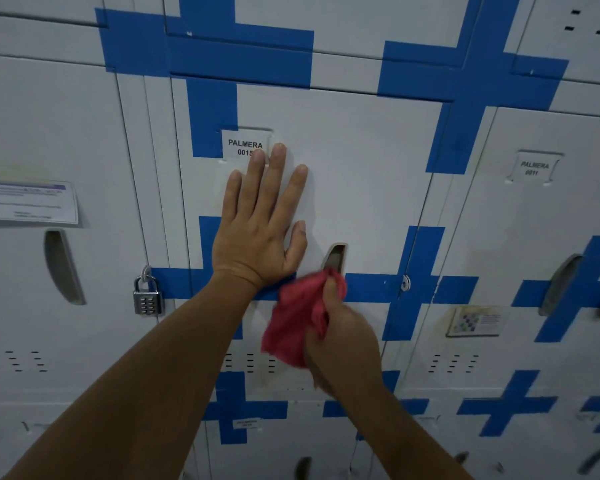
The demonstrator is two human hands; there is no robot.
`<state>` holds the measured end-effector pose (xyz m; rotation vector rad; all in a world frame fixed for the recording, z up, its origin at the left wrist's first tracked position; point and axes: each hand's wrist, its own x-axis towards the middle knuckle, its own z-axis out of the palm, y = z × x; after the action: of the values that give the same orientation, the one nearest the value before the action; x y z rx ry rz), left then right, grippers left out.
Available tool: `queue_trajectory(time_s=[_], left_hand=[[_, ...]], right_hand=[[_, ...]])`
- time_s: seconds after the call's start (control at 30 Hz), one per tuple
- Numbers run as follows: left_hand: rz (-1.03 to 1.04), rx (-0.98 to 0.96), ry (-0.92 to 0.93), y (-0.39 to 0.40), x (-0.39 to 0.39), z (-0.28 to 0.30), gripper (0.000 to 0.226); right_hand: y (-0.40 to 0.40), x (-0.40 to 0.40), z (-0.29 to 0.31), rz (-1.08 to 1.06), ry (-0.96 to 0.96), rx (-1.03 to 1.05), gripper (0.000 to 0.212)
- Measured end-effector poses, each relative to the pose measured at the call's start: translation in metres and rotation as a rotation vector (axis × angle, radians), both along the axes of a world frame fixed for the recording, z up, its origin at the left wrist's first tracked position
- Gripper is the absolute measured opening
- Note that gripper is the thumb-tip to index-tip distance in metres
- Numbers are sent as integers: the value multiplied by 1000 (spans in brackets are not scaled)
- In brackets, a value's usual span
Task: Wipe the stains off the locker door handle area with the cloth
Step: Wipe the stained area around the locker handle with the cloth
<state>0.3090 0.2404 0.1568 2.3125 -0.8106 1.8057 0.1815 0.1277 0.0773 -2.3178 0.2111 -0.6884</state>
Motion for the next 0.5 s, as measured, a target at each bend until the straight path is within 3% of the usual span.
queue_trajectory(time_s=[0.1,0.17,0.23,0.33,0.4,0.5], left_hand=[[1,8,3,0,0,0,73],[5,7,0,0,0,0,73],[-6,0,0,0,0,0,73],[-9,-3,-9,0,0,0,71],[-8,-3,-6,0,0,0,72],[-4,2,-1,0,0,-1,73]], right_hand=[[4,-10,-14,-66,173,63,41],[4,-3,0,-22,136,96,29],[6,6,25,80,-36,285,19],[7,12,31,117,-200,318,45],[8,5,9,93,-112,196,55],[9,-9,-19,34,39,200,45]])
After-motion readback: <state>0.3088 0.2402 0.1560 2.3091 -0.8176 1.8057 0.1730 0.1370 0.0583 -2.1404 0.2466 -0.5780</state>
